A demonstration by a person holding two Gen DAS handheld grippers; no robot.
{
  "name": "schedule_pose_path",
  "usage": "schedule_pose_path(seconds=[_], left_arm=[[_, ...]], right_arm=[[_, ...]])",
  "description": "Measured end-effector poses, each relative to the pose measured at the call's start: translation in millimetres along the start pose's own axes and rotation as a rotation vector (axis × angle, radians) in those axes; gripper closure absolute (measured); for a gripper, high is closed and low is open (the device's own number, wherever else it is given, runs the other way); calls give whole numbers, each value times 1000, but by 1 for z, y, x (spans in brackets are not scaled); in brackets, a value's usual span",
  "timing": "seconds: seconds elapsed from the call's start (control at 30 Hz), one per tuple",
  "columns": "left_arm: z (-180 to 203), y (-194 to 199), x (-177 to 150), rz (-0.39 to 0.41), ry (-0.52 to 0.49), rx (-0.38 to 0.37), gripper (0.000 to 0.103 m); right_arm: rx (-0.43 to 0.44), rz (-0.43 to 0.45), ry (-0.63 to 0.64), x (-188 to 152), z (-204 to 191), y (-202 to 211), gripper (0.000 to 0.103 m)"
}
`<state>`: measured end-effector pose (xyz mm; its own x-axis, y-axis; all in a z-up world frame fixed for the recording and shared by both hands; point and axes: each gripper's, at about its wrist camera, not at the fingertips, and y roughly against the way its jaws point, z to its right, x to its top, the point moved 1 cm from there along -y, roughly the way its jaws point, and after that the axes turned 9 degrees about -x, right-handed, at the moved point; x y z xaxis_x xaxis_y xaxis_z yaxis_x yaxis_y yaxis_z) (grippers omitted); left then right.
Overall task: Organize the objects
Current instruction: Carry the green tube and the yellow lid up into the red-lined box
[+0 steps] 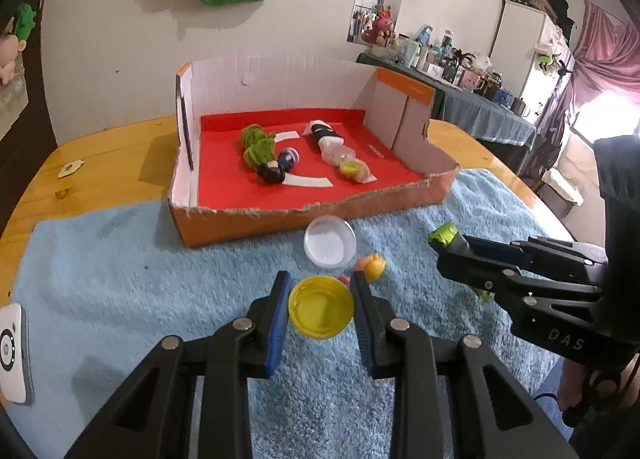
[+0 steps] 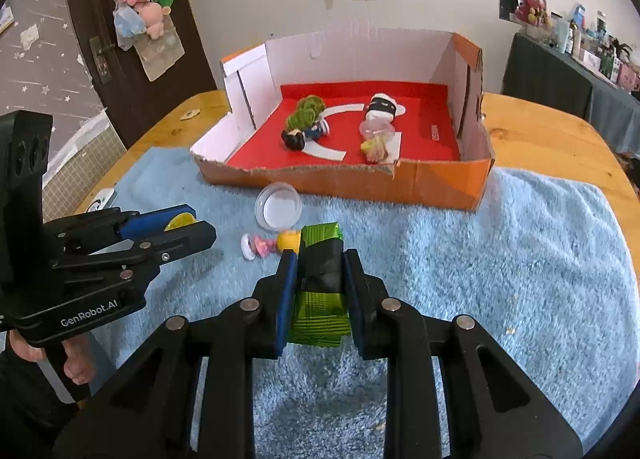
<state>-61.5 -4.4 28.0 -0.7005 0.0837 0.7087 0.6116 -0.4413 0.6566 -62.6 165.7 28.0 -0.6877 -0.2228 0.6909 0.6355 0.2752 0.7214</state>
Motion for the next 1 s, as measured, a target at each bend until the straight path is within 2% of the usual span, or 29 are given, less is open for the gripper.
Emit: schedule_pose_path(seconds=[0.57,1.0], left_arm=[[-5,-5,48,30,-5,8,72],[-18,-23,76,11,5,9,72]], right_arm=[[11,20,-5,38,6,-2,81],[14,9,-18,64,14,-17,80]])
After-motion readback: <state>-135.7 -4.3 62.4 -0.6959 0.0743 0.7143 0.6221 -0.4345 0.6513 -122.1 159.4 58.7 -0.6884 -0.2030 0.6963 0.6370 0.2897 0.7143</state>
